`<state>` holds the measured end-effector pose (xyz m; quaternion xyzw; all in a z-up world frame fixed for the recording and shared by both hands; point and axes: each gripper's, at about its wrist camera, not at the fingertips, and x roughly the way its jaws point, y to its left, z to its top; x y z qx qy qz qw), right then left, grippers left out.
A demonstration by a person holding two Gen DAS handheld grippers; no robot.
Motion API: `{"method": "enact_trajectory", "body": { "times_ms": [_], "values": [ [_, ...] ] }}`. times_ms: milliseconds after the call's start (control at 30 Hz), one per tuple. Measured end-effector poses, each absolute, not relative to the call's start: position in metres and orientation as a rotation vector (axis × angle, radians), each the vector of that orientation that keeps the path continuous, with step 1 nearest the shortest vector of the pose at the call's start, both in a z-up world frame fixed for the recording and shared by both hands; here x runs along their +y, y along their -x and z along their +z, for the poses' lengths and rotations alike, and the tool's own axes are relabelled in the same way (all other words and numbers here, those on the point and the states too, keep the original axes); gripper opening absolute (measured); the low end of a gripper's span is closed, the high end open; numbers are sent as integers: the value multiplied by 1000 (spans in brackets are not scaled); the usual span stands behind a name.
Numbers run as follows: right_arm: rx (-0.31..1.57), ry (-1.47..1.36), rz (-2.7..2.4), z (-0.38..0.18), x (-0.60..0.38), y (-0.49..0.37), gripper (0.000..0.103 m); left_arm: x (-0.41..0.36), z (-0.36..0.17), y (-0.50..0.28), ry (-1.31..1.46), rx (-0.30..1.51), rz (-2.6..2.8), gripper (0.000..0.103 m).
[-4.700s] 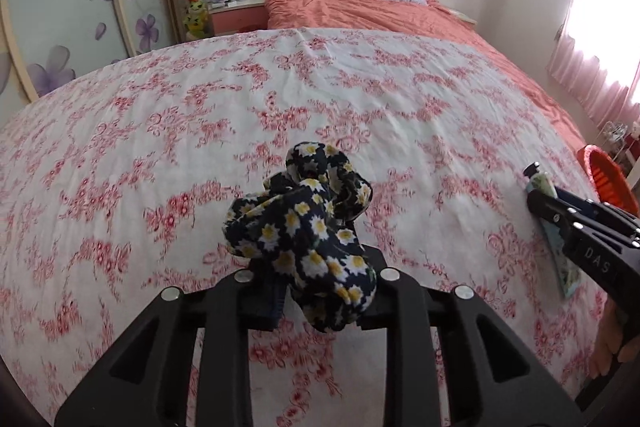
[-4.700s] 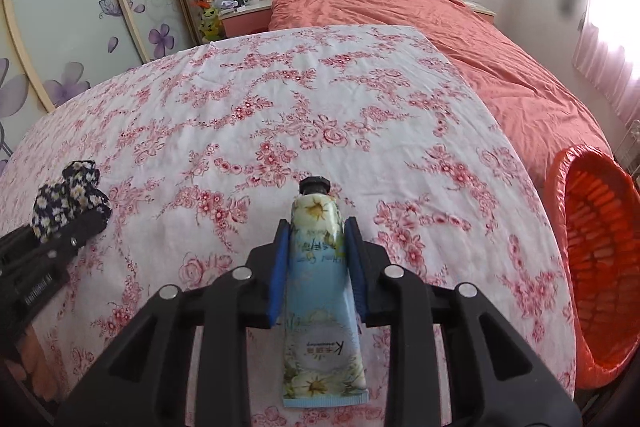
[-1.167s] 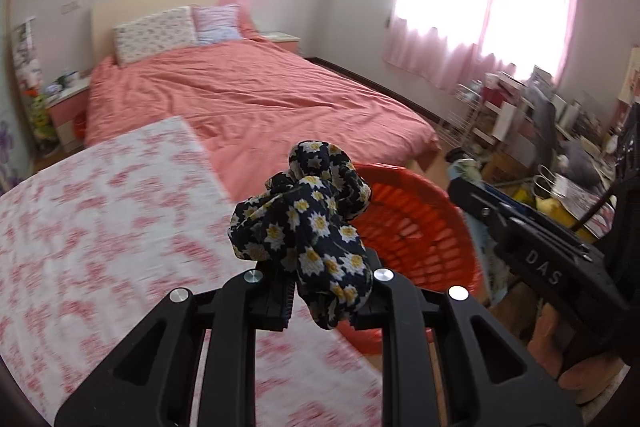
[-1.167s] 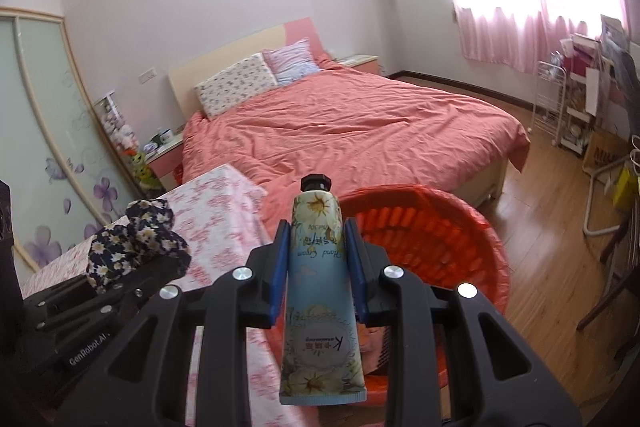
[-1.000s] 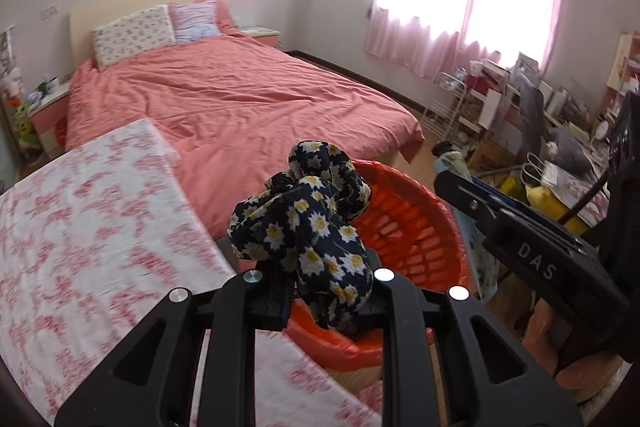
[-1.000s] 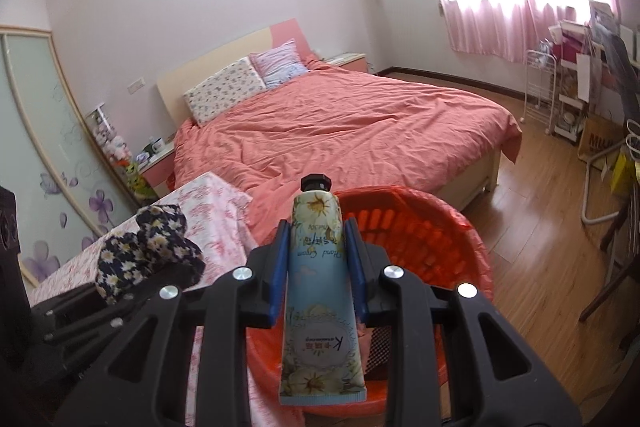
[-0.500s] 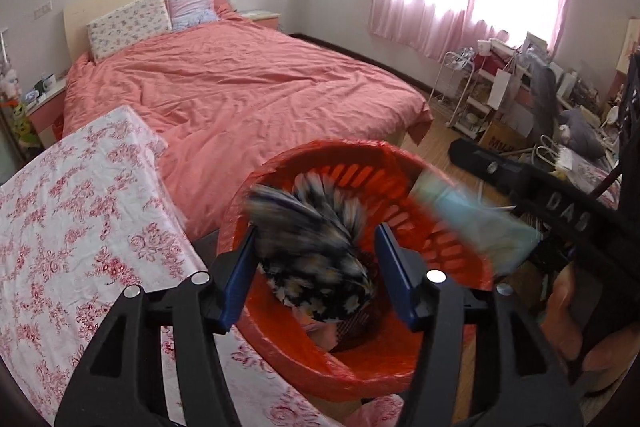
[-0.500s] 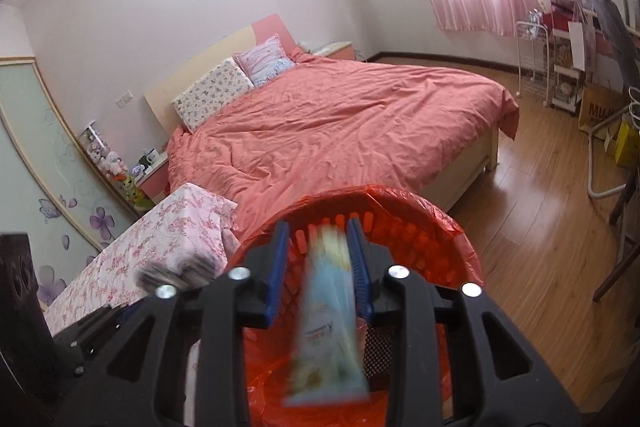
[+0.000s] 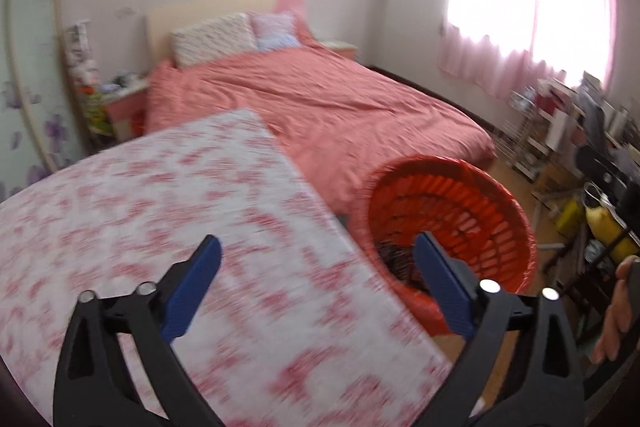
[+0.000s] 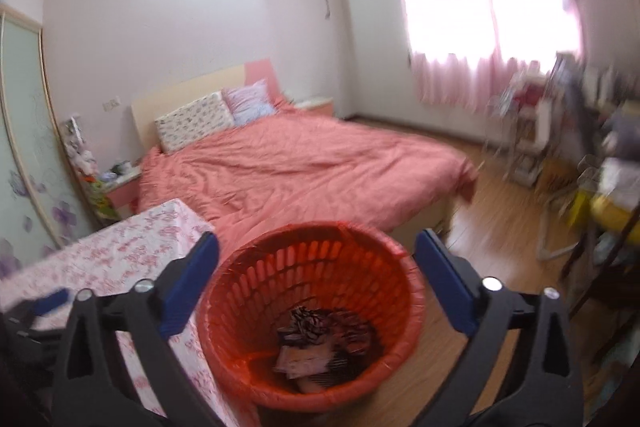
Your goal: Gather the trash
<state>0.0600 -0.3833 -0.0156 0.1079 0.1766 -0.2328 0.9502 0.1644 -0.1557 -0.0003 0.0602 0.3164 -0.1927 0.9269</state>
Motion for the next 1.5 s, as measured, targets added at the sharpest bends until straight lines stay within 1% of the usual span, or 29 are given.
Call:
{"method": "enact_trajectory", "body": {
  "times_ms": [67,200,400,600,667,967,1500],
  "values": [
    [346,-133,-530,-8,-358,-45,99,-136,5,-148,-120,620,-337,101],
    [356,-55,-556,-2,-315,-17,99,-99,11,-113,-101,582,-222,101],
    [340,-19,-518,-4,-264,30,99,-55,6,-63,-50,550,-133,101],
    [309,-24,-540,-13,-229,67,99,-31,-1,-28,-21,547,-74,101],
    [325,-26,-533,-14,-220,76,99,-23,-2,-20,-11,538,-65,101],
    [480,-103,-455,-35,-208,75,99,-10,-3,5,-7,508,-45,101],
    [531,-136,-448,-34,-200,77,99,-4,0,17,3,518,-42,101]
  ]
}}
